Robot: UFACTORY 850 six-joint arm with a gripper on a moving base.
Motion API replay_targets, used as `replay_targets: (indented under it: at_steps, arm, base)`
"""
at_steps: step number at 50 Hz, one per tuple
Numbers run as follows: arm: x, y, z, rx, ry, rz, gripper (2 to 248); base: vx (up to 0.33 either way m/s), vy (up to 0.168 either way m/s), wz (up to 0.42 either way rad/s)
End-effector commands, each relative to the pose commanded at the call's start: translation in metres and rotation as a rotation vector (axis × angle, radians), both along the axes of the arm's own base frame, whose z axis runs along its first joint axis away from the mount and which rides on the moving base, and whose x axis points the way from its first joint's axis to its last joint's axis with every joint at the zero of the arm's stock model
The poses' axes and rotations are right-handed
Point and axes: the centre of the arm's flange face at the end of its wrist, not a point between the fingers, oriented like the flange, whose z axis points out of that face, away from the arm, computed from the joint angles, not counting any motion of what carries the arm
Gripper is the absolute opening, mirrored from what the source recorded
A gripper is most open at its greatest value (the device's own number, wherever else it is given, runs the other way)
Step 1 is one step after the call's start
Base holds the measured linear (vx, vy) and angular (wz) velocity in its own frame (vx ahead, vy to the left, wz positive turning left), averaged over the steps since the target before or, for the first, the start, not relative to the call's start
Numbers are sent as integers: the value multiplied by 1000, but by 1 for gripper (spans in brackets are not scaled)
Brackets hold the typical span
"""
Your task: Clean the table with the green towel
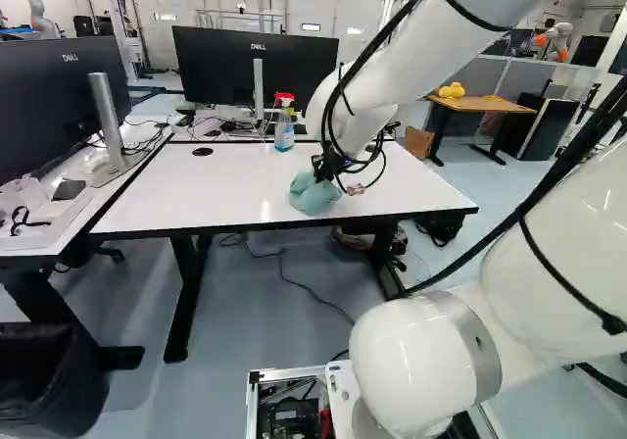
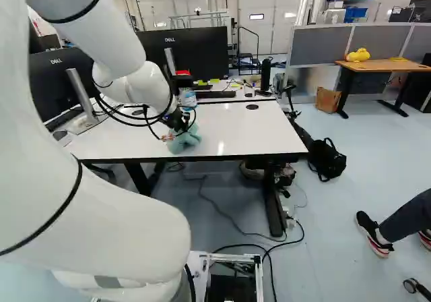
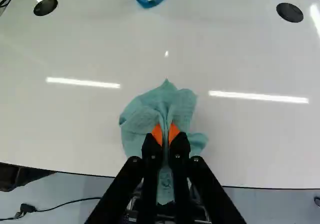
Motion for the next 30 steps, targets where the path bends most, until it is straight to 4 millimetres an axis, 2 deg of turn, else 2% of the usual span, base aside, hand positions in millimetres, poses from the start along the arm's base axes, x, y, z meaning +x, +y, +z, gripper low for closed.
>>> replay_targets:
  at_steps: [30]
  arm:
    - [-6,-1,-4,-9,77,1,35]
  base:
    - [0,0,0]
